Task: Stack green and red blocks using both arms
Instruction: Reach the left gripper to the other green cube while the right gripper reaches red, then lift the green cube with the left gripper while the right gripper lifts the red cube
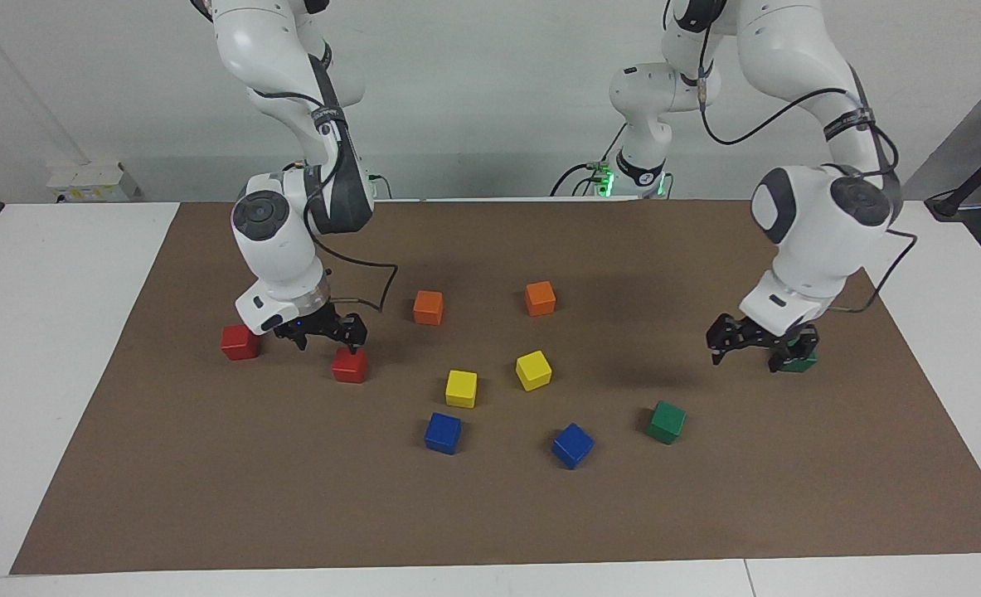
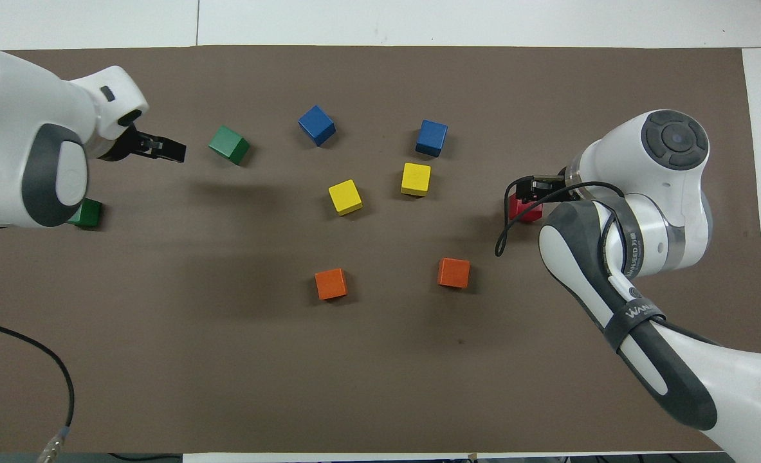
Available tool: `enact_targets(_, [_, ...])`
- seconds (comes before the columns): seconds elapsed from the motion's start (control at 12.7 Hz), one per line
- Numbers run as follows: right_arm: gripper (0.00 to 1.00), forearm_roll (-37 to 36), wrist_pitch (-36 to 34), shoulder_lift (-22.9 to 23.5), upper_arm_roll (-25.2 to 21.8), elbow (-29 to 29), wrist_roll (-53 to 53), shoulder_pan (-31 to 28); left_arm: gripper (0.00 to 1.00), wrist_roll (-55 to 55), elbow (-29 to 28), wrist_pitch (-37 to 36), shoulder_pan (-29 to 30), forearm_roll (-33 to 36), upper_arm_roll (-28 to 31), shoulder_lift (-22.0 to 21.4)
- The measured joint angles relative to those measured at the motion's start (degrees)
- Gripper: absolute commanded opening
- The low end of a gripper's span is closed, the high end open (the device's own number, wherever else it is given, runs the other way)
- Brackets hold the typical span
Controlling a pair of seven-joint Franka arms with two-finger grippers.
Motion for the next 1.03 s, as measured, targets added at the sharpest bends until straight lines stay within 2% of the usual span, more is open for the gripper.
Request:
enact_targets(0.16, [0.95, 0.0, 1.2, 0.0, -0.1, -1.2, 0.3, 0.0, 1.0, -0.2, 6.1, -0.2, -3.1, 0.0, -0.1, 6.1])
enact_targets(0.32, [0.95, 0.1, 3.3, 0.0, -0.1, -2.6, 0.9, 0.1, 1.0, -0.2, 10.3, -0.5, -3.3, 0.0, -1.1, 10.3])
enact_targets(0.55, [0.95, 0.1, 4.8, 0.1, 0.1, -3.4, 3.1, 1.4, 1.0, -0.1, 12.5, 0.8, -3.8, 0.0, -1.8, 13.6])
enact_targets(1.03, [0.95, 0.1, 8.4, 2.5, 0.0, -3.8, 3.3, 1.8, 1.0, 1.3, 12.6, 3.5, -4.6, 3.0, -2.0, 16.9])
